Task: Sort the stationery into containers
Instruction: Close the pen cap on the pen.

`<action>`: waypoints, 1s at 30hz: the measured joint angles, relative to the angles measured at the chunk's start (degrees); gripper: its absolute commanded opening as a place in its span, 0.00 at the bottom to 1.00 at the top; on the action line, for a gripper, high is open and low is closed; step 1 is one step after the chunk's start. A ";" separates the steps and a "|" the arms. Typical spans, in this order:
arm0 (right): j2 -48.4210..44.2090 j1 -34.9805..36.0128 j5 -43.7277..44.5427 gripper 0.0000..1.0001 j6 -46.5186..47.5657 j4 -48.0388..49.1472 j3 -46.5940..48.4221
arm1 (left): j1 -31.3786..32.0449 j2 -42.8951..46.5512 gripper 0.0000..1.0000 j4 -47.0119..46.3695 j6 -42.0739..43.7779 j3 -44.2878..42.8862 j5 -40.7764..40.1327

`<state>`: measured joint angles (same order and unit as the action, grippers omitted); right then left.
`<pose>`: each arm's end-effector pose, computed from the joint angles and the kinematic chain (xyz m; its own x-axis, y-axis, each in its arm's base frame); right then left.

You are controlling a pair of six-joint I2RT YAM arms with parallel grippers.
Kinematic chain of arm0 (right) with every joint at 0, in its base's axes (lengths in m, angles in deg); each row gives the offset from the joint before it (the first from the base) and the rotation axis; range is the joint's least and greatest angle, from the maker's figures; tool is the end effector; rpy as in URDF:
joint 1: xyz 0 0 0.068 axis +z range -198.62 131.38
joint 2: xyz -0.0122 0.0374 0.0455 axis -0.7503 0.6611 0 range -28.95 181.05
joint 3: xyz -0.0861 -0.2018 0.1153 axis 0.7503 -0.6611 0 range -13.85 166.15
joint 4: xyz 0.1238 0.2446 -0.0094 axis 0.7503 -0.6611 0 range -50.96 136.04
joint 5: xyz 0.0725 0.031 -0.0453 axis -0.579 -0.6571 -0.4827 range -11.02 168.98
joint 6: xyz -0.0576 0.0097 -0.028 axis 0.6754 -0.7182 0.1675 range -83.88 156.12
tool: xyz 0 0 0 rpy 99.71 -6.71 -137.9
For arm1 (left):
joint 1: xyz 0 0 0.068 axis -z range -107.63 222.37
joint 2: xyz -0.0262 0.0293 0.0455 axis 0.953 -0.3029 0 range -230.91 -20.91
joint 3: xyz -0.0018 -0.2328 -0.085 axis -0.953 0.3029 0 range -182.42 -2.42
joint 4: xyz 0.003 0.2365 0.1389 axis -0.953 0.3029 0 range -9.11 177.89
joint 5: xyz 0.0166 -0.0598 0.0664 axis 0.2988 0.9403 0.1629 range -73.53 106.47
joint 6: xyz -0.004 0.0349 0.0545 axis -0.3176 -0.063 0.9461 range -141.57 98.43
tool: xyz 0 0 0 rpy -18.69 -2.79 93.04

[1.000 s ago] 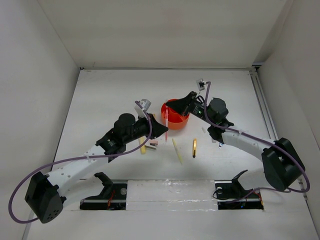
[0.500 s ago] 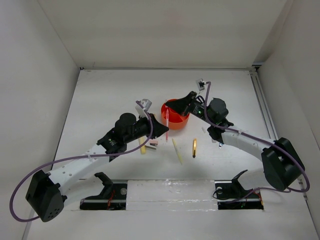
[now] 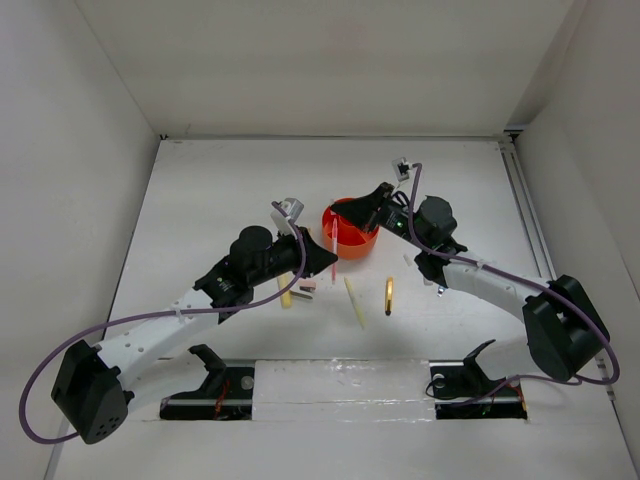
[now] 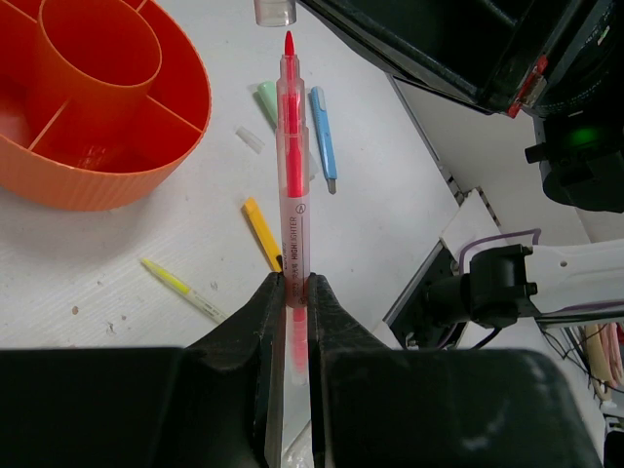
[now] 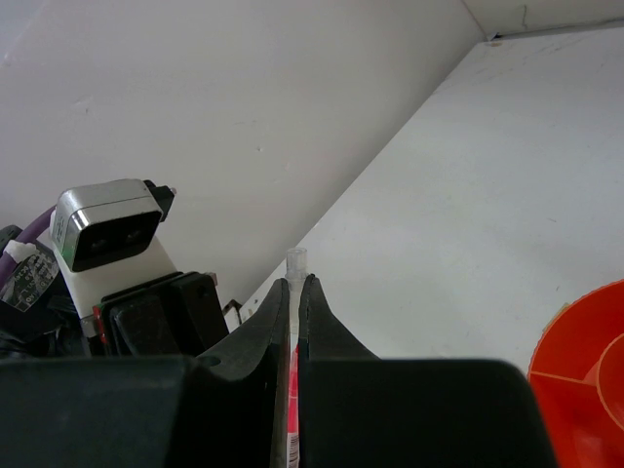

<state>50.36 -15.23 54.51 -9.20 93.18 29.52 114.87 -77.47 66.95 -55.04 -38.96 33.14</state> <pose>0.2710 0.2036 0.2676 -0.4833 0.4566 -0.7469 -0.7060 0.3012 0.6410 0.1922 -0.1960 0.2669 -0.5380 -0.2235 -0.8127 0.6722 0.4679 -0.5737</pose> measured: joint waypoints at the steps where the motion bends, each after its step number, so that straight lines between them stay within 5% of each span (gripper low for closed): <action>1: 0.00 0.00 -0.02 0.00 0.00 0.00 0.00 | 0.00 0.00 0.00 -0.02 0.02 0.00 -0.02; 30: 0.55 0.00 -0.46 0.00 -0.50 0.15 -0.04 | 0.00 0.26 0.00 0.00 0.02 0.00 -1.95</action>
<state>50.91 -15.23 54.05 -9.70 93.33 29.48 114.87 -77.20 66.95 -55.02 -38.96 31.19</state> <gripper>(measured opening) 0.041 0.047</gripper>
